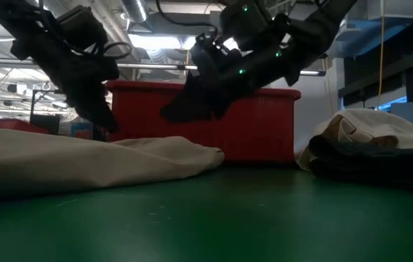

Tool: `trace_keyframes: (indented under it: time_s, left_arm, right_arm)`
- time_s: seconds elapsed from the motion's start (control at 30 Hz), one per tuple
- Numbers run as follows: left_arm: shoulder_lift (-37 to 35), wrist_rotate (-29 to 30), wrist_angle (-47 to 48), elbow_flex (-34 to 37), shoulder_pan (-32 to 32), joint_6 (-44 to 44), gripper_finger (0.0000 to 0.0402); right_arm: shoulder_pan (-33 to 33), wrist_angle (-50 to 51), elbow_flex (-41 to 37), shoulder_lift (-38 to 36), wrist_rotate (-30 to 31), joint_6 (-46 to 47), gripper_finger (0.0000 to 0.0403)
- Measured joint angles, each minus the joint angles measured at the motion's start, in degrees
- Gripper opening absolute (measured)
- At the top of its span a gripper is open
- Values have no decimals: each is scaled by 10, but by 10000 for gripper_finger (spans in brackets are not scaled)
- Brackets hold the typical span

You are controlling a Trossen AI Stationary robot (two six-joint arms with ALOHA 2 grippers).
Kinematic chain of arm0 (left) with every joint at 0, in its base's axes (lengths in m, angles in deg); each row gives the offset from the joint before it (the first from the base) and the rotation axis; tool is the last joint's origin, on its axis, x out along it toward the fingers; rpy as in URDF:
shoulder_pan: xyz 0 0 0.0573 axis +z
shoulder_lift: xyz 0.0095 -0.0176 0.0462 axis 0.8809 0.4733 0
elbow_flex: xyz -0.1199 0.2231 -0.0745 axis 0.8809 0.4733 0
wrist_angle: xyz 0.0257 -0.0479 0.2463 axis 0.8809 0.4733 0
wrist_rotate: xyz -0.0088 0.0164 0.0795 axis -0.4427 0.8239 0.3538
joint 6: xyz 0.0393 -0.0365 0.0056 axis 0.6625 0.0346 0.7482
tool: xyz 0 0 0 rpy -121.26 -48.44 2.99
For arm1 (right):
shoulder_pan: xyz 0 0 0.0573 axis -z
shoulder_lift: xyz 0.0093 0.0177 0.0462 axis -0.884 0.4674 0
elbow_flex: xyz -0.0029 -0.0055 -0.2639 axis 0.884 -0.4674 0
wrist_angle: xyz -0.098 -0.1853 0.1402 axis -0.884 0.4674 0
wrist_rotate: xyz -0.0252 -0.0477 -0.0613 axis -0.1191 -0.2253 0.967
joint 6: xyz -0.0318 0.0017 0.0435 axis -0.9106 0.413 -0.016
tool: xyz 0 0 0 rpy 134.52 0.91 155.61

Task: Fold Laundry from Bin
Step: Fold the brown shorts

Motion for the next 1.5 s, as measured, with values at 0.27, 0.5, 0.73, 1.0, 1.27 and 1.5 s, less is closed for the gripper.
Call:
trace_keyframes:
  time_s: [0.27,0.5,0.73,1.0,1.27,1.5]
  left_arm:
    - [0,2,-16,0,-4,-66,176]
    - [17,-3,-47,10,-49,-59,176]
    - [97,19,-109,22,-106,-148,176]
    - [243,42,-277,18,-205,-308,176]
    - [210,-68,-215,-87,-151,-311,176]
    - [142,-22,-98,-93,-111,-339,176]
  right_arm:
    - [-9,40,0,26,-35,36,209]
    - [-12,189,3,34,-4,3,209]
    - [-16,342,3,-6,5,-67,209]
    - [-15,482,0,-122,57,-215,209]
    - [-15,546,0,-206,35,-145,209]
    - [-21,520,-4,-192,17,-52,209]
